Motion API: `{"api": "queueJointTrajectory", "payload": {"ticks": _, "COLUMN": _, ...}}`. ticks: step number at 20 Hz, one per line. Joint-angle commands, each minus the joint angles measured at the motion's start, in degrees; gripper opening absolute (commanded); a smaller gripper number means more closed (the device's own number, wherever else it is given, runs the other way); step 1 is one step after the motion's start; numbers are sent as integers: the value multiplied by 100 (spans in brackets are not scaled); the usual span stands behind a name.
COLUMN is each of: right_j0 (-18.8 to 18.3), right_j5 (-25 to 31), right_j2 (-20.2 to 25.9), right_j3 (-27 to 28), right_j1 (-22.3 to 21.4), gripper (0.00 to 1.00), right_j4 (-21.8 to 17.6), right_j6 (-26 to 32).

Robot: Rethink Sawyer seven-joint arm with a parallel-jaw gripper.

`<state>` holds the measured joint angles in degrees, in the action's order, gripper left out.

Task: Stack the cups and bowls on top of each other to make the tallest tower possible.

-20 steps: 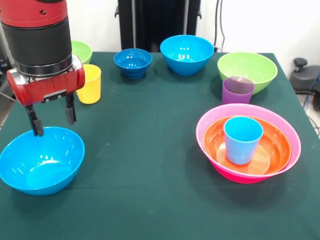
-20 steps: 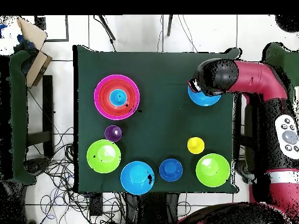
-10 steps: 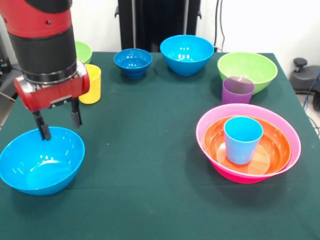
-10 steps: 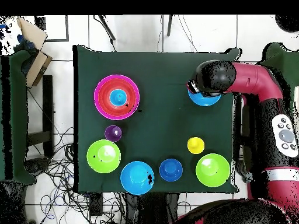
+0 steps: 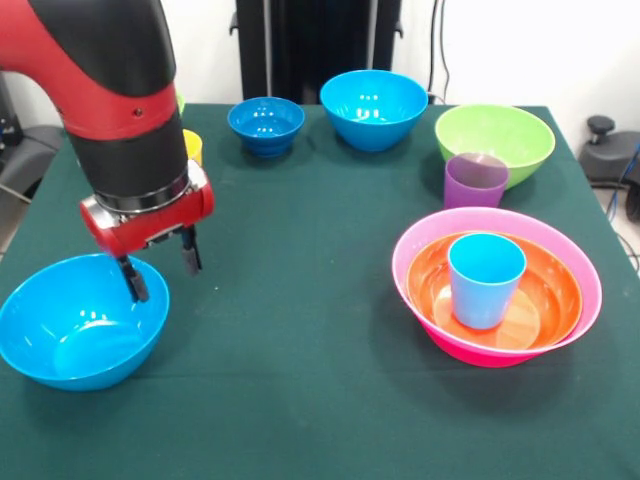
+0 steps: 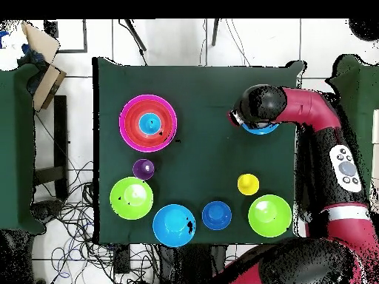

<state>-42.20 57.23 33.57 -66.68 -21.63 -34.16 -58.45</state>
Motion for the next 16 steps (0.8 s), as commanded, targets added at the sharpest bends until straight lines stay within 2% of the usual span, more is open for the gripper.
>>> {"api": "queueJointTrajectory", "payload": {"ticks": 1, "right_j0": 122, "right_j5": 193, "right_j2": 154, "right_j3": -311, "right_j1": 100, "gripper": 100, "right_j4": -407, "right_j6": 1688}}
{"api": "queueJointTrajectory", "payload": {"ticks": 12, "right_j0": 157, "right_j5": 32, "right_j2": -19, "right_j3": -449, "right_j1": -59, "gripper": 100, "right_j4": -588, "right_j6": 1448}}
{"api": "queueJointTrajectory", "payload": {"ticks": 16, "right_j0": 223, "right_j5": -82, "right_j2": -65, "right_j3": -394, "right_j1": 100, "gripper": 100, "right_j4": -656, "right_j6": 1288}}
